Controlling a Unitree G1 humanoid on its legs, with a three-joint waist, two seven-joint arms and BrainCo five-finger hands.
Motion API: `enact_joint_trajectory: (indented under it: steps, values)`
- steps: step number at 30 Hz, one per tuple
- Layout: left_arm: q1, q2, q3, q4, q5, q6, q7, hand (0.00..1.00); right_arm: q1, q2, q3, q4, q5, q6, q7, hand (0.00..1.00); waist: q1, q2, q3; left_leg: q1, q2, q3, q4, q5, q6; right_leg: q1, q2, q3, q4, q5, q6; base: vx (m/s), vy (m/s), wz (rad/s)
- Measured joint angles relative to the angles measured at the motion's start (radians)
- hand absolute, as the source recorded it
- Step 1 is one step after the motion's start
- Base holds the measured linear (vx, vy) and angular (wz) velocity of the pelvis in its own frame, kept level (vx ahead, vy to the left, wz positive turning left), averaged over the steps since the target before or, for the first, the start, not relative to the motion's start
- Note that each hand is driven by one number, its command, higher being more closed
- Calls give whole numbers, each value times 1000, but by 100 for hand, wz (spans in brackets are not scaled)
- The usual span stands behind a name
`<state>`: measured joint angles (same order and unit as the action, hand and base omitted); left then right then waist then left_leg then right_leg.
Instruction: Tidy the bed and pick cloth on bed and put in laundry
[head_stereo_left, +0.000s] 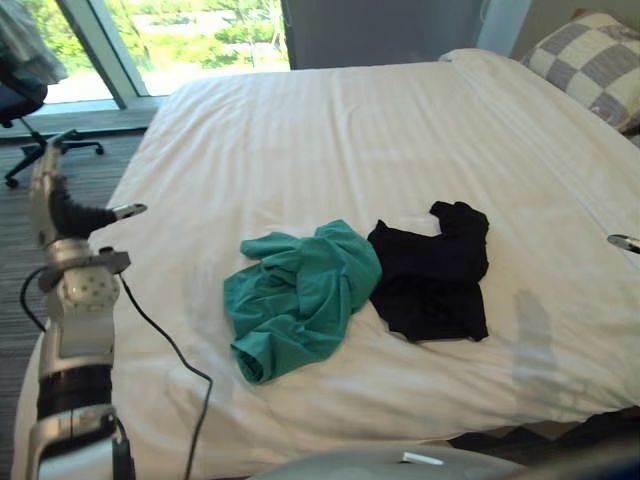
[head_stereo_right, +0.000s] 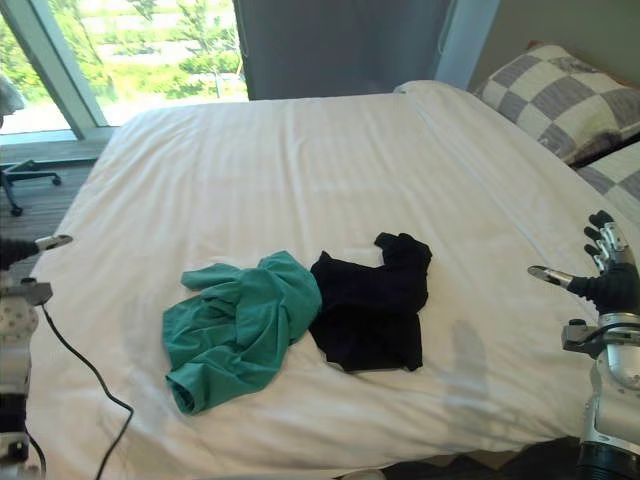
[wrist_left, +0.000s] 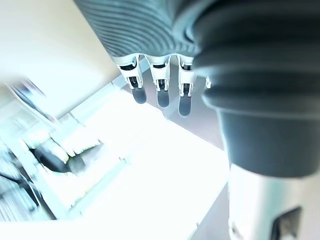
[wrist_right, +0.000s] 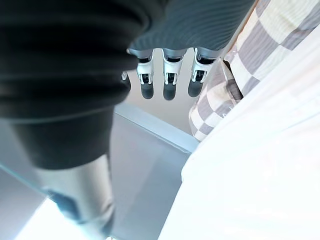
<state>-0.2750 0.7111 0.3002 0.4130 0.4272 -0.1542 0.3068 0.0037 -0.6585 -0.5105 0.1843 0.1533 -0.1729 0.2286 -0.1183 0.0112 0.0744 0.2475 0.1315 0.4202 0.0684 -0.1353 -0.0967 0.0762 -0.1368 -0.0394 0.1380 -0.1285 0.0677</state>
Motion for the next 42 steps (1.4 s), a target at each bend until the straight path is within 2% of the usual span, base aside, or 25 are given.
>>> enact_joint_trajectory:
  steps: [2,5,9,12,13,14,15,16,17,18,20,21,25,26,29,31,33,35,36,38,39,41,42]
  values:
    - [-9,60,-64,72,79,-70,0,0,-2,2,72,-11,-2,-52,41,0,0,5,4,8,3,15,34,0,0,-13,5,53,15,-3,-6,57,-50,-62]
    - [-10,57,-111,92,95,-121,-1,0,-3,24,135,-53,-29,-64,56,0,-14,20,8,-26,-1,15,44,0,0,-60,3,81,25,-5,-8,39,-42,-27]
    - [-10,2,-181,112,90,-121,-23,0,-12,50,179,-126,-63,-63,65,0,-27,34,33,-63,1,38,76,0,0,-113,2,112,55,-5,-8,11,-21,-8]
    - [-8,-43,-214,98,-49,-81,-127,0,-18,95,179,-187,-80,-58,65,0,-45,27,54,-99,8,42,136,-1,-1,-122,-2,141,67,-4,-9,14,-23,23]
    - [-2,-56,-213,59,-108,-53,-180,0,-19,126,179,-209,-80,-50,65,0,-58,4,75,-145,25,46,201,-24,-11,-120,-16,159,85,-2,-13,-47,-8,30]
    - [29,-73,-215,-10,-151,-28,-232,0,-27,145,179,-210,-80,-46,66,0,-48,12,83,-93,4,41,24,-49,-15,-121,1,186,91,-2,-13,-97,20,10]
    - [54,-85,-222,-47,-167,-16,-252,0,-30,144,178,-212,-81,-39,69,0,-43,32,90,-53,5,38,-76,37,3,-116,24,190,93,-6,-6,-96,45,-48]
    - [121,-114,-220,-123,-190,25,-311,0,-13,179,178,-227,-81,-24,82,0,-21,23,93,-6,7,70,-88,27,-10,-91,31,200,100,-29,23,-82,3,-47]
    - [198,-156,-222,-186,-207,67,-376,0,49,200,175,-287,-82,-17,102,0,-12,18,91,10,5,68,-43,19,-8,-57,19,197,107,-32,29,-43,-34,-36]
    - [235,-174,-223,-213,-212,80,-401,0,81,207,171,-321,-82,-17,113,0,-12,19,91,23,5,67,-29,15,-12,-40,16,196,111,-33,31,-61,-71,-5]
    - [334,-207,-224,-312,-211,118,-502,0,165,230,145,-415,-81,-18,165,0,-18,26,85,56,2,67,-24,1,-9,-7,11,195,109,-48,47,-92,-52,-8]
    - [348,-214,-226,-330,-211,123,-521,0,182,234,140,-427,-81,-18,175,0,-18,28,81,62,2,67,-24,-8,-9,-1,11,196,109,-57,57,-129,-65,-10]
    - [424,-278,-267,-361,-210,172,-637,0,273,265,118,-436,-81,-16,242,0,-26,43,36,89,4,68,-22,-23,-16,30,16,211,108,-83,53,-135,-87,-11]
    - [450,-291,-280,-361,-206,173,-662,0,295,265,102,-436,-81,-16,266,0,-31,58,24,105,5,71,-21,-26,-19,38,19,218,108,-84,53,-111,-68,-13]
    - [477,-306,-284,-361,-147,166,-694,0,338,265,49,-436,-78,-16,323,0,-32,70,15,122,7,79,-21,-30,-26,46,21,223,114,-85,51,-107,-51,-12]
    - [495,-306,-285,-355,-98,148,-689,0,353,265,32,-436,-76,-14,345,0,-31,67,13,122,6,76,-23,-23,-26,46,22,223,115,-82,52,-86,-55,2]
    - [517,-305,-297,-331,-33,122,-641,0,359,265,19,-435,-59,-9,366,0,-30,64,3,124,6,74,-24,-18,-26,47,22,224,119,-78,50,-45,-42,2]
    - [529,-305,-303,-262,45,98,-527,0,358,263,4,-430,-58,-9,394,0,-28,63,-7,139,5,74,-24,-9,-18,56,24,227,127,-77,51,2,-33,-2]
    - [529,-305,-303,-242,59,98,-498,0,358,262,3,-427,-58,-9,399,0,-28,63,-9,142,5,75,-24,-9,-18,57,24,229,130,-77,51,5,-22,-8]
    - [529,-305,-300,-174,100,100,-353,0,355,257,1,-406,-58,-9,426,0,-28,62,-9,143,2,80,-19,-10,-18,50,23,239,143,-78,53,-15,-9,-9]
    - [529,-305,-299,-166,106,101,-324,0,355,254,0,-398,-58,-9,432,0,-28,62,-9,142,1,81,-18,-10,-19,48,23,242,144,-79,53,-22,-7,-8]
    - [527,-305,-288,-153,116,101,-212,0,356,250,-19,-382,-58,-8,445,0,-30,62,-9,124,-7,82,-15,-17,-24,26,16,248,158,-82,54,-13,-3,-2]
    - [525,-305,-286,-153,116,102,-189,0,355,250,-28,-383,-58,-8,446,0,-30,61,-9,118,-10,81,-14,-17,-24,17,14,249,162,-82,54,0,0,0]
